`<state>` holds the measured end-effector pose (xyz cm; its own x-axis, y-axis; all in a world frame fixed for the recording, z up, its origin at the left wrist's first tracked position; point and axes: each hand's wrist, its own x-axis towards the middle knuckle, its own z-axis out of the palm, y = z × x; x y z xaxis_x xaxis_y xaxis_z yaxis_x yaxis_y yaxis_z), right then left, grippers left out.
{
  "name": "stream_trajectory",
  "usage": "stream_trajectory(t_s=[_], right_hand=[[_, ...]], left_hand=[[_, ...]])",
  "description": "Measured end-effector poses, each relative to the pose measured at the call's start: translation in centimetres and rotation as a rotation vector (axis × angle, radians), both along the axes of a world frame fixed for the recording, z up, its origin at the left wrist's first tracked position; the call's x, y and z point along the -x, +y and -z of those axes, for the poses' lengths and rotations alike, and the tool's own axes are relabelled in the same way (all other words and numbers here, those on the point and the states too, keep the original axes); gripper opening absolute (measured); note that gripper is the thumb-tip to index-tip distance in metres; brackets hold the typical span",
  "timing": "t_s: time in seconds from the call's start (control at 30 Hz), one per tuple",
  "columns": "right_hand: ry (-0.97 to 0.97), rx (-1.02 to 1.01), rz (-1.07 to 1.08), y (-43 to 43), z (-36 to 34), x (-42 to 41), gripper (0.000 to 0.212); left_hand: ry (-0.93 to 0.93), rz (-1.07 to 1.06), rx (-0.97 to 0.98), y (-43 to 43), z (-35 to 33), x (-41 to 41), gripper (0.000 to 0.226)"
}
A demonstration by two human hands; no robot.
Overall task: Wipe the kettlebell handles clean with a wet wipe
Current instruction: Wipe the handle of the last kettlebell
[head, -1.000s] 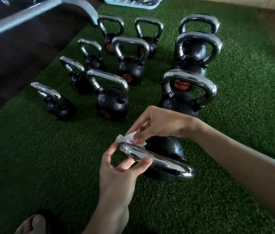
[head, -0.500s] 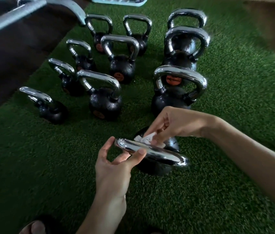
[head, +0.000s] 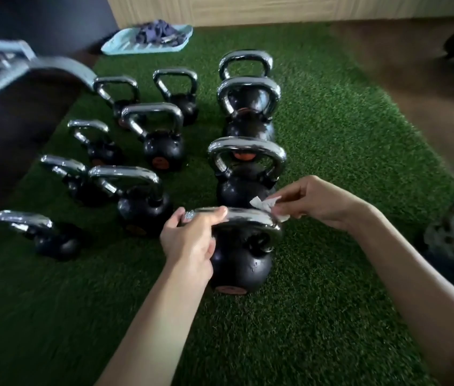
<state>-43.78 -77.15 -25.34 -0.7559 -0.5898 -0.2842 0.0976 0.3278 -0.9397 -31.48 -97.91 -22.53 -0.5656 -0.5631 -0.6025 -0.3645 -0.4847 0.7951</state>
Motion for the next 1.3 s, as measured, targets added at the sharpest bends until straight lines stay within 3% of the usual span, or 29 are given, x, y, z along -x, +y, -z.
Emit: stream_trajectory(t_s=[0.07,0.17,0.27,0.33,0.4,0.57,0.7,0.9,1.03,1.17,1.3], right_hand=[[0.052,0.017,0.115,0.5,0.3,-1.3,0.026],[0.197,0.114,0.493,0.2,1.3,-5.3,0.029],[0.318,0.162,0.85,-1.8,2.0,-10.6,0.016],[0.305,0.18,0.956,-3.7,2.6,-14.7,0.015],[0.239,0.232,1.018,-5.9,3.3,-17.9,0.015],[0.029,0.324,1.093,-12.0,6.2,-19.4,0.01],[0.134,0.16,1.111,-15.9,7.7,-16.8,0.019],[0.286,0.004,1.118,-17.5,7.4,-12.7,0.023],[0.317,-0.055,1.015,-17.6,6.9,-10.2,0.018],[0.252,0.035,1.072,-18.4,7.1,-8.3,0.019],[0.006,0.484,1.037,-18.8,6.4,-7.3,0.019]], left_hand=[[-0.05,0.244,0.116,-1.6,-0.9,-1.3,0.072],[-0.168,0.844,0.714,-5.5,-3.5,-1.4,0.041],[-0.148,1.274,1.202,-7.7,-6.4,2.2,0.032],[-0.059,1.499,1.376,-7.5,-6.6,4.3,0.033],[0.079,1.626,1.421,-7.7,-5.6,5.5,0.031],[0.358,1.672,1.55,-10.5,-3.4,5.3,0.046],[0.558,1.535,1.69,-10.7,-2.3,4.9,0.043],[0.513,1.512,1.466,-10.5,-2.6,8.0,0.035],[0.539,1.541,1.378,-10.7,-2.5,10.6,0.031],[0.611,1.548,1.309,-10.3,-2.5,12.0,0.032],[0.611,1.54,1.375,-10.2,-2.0,13.9,0.031]])
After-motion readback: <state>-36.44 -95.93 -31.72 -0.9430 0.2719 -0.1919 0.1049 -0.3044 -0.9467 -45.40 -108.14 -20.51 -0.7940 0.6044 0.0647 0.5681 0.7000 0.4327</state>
